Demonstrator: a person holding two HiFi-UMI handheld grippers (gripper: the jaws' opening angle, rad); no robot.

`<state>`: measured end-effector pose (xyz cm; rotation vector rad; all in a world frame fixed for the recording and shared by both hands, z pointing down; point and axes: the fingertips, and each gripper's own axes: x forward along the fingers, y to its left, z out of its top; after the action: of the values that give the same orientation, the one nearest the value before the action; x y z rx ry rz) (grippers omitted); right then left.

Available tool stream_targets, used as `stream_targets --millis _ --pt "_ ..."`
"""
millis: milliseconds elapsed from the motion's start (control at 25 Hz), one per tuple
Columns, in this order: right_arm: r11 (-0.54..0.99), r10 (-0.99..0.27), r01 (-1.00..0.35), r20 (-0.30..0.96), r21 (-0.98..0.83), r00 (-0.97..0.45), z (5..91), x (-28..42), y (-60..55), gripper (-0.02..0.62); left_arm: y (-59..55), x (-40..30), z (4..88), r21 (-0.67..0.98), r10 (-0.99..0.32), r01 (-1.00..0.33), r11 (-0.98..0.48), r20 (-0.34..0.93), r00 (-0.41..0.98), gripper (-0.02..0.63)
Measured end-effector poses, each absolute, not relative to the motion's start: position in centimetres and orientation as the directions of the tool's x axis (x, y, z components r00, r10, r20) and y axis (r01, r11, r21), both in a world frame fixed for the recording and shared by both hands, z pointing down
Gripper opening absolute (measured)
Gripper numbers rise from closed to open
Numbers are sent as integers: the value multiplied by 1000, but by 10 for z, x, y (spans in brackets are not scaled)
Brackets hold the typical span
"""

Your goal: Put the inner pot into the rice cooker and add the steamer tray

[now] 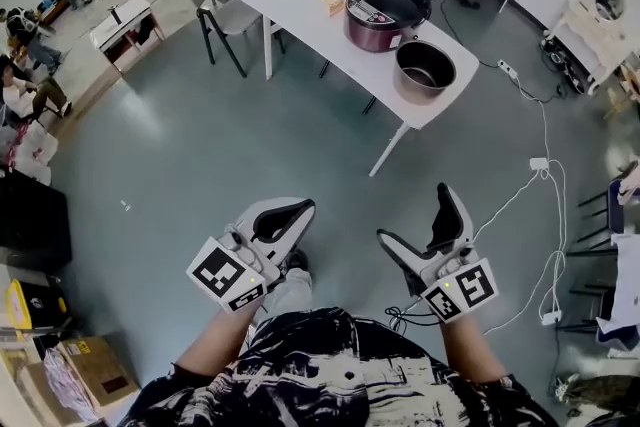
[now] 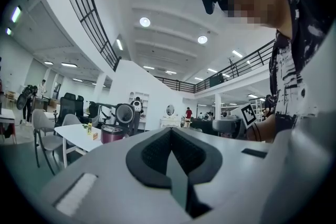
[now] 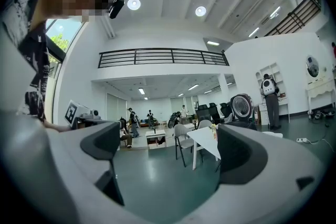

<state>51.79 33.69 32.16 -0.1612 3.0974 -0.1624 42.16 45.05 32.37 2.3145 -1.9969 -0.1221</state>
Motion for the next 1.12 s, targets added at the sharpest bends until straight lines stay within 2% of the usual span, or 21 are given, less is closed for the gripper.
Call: stream_targets --millis 520,1120 --pt "986 -148 -145 -37 -84 -988 308 336 284 534 388 236 315 108 -978 -972 -209 -15 208 5" --pt "985 -146 -143 -27 -93 -989 318 248 219 534 313 154 324 109 -971 -966 -235 10 238 5"
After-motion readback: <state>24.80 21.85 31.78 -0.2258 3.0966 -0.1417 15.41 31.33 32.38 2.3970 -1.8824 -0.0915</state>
